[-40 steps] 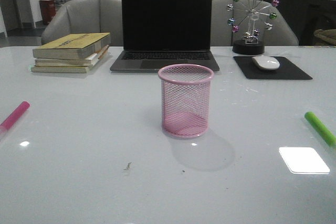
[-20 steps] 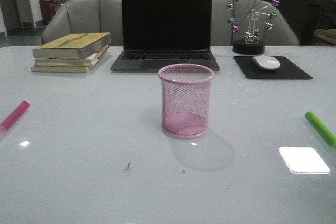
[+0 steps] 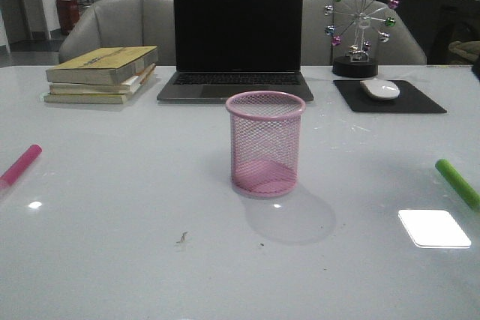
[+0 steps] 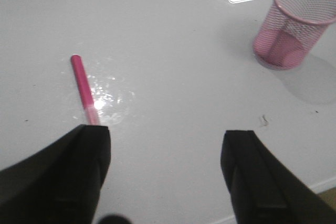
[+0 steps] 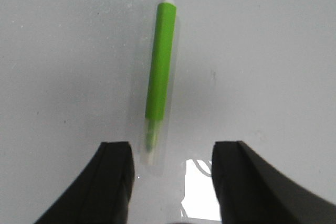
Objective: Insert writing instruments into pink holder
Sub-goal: 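Lower the right gripper onto the green marker and grasp it, then lift the green marker upright with the right gripper, then lower the green marker into the pink holder and release it, then withdraw the right gripper up from the holder, then lower the left gripper onto the pink marker and grasp it, then lift the pink marker upright and carry it over the holder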
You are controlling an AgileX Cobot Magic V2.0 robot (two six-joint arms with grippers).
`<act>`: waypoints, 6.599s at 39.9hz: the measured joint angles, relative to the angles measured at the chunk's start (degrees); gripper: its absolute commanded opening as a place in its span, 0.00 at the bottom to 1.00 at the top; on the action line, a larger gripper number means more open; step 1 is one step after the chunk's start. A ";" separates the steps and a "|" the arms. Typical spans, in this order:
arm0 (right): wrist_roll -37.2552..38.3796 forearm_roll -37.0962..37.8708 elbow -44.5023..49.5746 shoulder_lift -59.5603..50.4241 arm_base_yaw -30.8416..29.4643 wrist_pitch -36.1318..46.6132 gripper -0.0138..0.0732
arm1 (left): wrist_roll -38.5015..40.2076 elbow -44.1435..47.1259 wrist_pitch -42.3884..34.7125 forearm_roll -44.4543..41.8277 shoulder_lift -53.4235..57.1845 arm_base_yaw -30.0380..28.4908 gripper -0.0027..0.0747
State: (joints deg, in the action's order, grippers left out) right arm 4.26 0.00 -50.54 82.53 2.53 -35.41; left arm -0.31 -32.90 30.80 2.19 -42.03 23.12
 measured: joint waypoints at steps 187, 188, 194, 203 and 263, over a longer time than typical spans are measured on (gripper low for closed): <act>-9.01 -4.03 15.33 -43.03 26.26 4.74 0.69 | 2.01 -22.40 6.02 -1.77 -43.03 -13.68 0.73; -9.01 -4.03 15.33 -43.03 26.26 4.74 0.69 | 2.01 -23.41 6.02 -2.19 -44.79 -13.82 0.73; -9.01 -4.03 15.33 -43.03 26.26 4.74 0.69 | 2.01 -30.45 6.02 -2.19 -55.47 -14.21 0.73; -9.01 -4.12 15.33 -43.03 26.26 4.74 0.69 | 2.01 -39.40 7.53 -3.43 -68.18 -14.21 0.73; -8.91 -4.39 15.33 -43.03 26.26 4.74 0.69 | 2.01 -24.72 -26.64 0.48 -46.71 -4.51 0.15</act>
State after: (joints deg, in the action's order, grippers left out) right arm -4.65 -4.39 -35.21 39.50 28.79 -30.67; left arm 1.70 -57.62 4.17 2.68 -88.75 18.61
